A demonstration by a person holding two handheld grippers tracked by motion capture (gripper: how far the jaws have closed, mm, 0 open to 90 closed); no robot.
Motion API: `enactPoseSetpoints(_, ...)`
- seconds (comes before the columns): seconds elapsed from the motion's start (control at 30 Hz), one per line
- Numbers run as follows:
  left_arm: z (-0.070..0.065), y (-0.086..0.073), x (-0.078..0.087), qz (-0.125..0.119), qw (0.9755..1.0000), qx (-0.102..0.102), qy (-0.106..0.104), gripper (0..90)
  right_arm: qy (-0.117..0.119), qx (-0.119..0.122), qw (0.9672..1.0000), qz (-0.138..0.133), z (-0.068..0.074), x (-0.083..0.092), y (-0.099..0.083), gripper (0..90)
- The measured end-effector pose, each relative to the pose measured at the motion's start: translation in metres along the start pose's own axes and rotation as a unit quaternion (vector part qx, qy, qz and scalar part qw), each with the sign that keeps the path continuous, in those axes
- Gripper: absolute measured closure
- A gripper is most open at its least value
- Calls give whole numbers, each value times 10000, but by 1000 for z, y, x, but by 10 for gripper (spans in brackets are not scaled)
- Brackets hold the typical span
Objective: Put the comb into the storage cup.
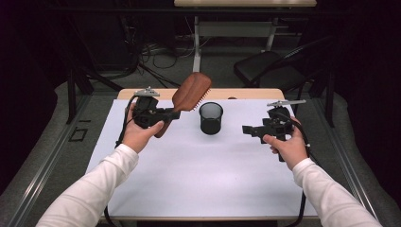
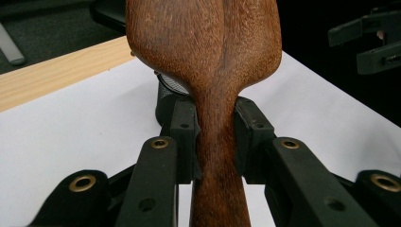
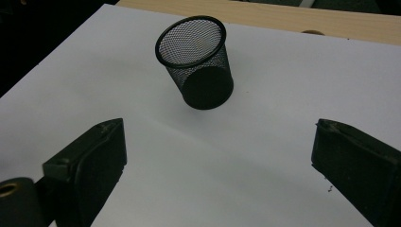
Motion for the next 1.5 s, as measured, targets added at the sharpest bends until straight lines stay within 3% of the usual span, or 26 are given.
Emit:
enactPoseSetpoints(0.37, -4, 3, -2, 16, 10000, -34, -10, 722, -157, 338, 9992, 150, 11, -2, 24, 38)
enactPoseSetpoints(0.67, -5, 3, -4, 5, 10000, -50, -61, 722, -32, 265, 9993, 247, 17, -3, 33, 38)
enactPoseSetpoints(1.07, -7, 5, -8, -24, 9999, -53, -113, 722, 321, -270, 9985, 349, 13, -11, 44, 49)
enactPoseSetpoints(1.23, -8, 5, -9, -34, 9999, -55, -116, 722, 626, -697, 9951, 314, 10, -11, 50, 64)
enactPoseSetpoints(1.5, -9, 6, -10, -67, 9999, -32, -138, 722, 906, -1041, 9904, 89, 10, -9, 61, 71)
Point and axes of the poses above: each handheld gripper's, and its own axes: x roughly backward along the jaws, y roughly out of its top, z roughly to its left, the point moved 4 cm from there along -x, roughly forward along the jaws, and after that the axes turned 9 degrees about z, right-handed, at the moved point
